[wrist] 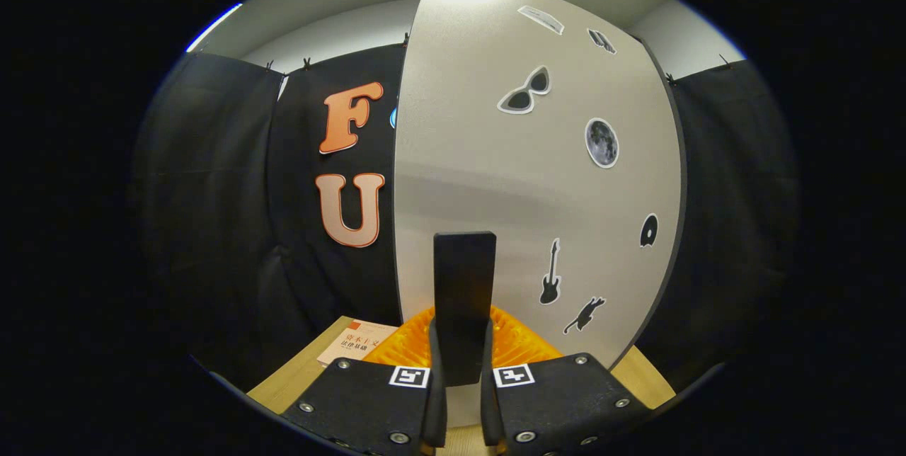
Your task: Open the shoe cabinet door, grab the shoes and put them into the shoe cabinet, then close the shoe cabinet door.
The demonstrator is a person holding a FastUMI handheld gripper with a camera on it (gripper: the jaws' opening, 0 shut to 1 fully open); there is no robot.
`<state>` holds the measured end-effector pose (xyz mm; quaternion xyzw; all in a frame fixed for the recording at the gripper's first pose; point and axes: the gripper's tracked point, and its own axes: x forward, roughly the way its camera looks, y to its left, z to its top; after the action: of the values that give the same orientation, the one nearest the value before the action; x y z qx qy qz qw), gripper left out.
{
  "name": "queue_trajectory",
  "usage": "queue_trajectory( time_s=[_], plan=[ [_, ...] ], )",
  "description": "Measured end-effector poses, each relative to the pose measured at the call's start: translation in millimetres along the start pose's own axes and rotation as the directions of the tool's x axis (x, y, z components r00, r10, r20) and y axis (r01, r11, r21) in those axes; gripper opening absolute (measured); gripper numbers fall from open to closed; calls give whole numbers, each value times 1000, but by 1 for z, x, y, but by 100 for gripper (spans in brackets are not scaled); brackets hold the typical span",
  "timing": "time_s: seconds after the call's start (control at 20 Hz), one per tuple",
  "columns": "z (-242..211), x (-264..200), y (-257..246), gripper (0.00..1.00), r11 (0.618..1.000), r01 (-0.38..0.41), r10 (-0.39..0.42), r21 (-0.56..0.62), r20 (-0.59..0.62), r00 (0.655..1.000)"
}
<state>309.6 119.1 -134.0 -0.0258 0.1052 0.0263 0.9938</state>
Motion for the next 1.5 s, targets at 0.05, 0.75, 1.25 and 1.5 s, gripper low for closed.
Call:
queue_trajectory(
  time_s=[0.05,0.75,1.25,1.5],
  plan=[
    [0,-5,-3,19,1000,-2,2,-4,2,1000],
    [-4,-64,-46,19,996,-94,93,12,47,995],
    [-6,-85,-100,18,993,-106,103,46,62,993],
    [-9,-88,-129,17,997,-64,61,48,64,996]
  ],
)
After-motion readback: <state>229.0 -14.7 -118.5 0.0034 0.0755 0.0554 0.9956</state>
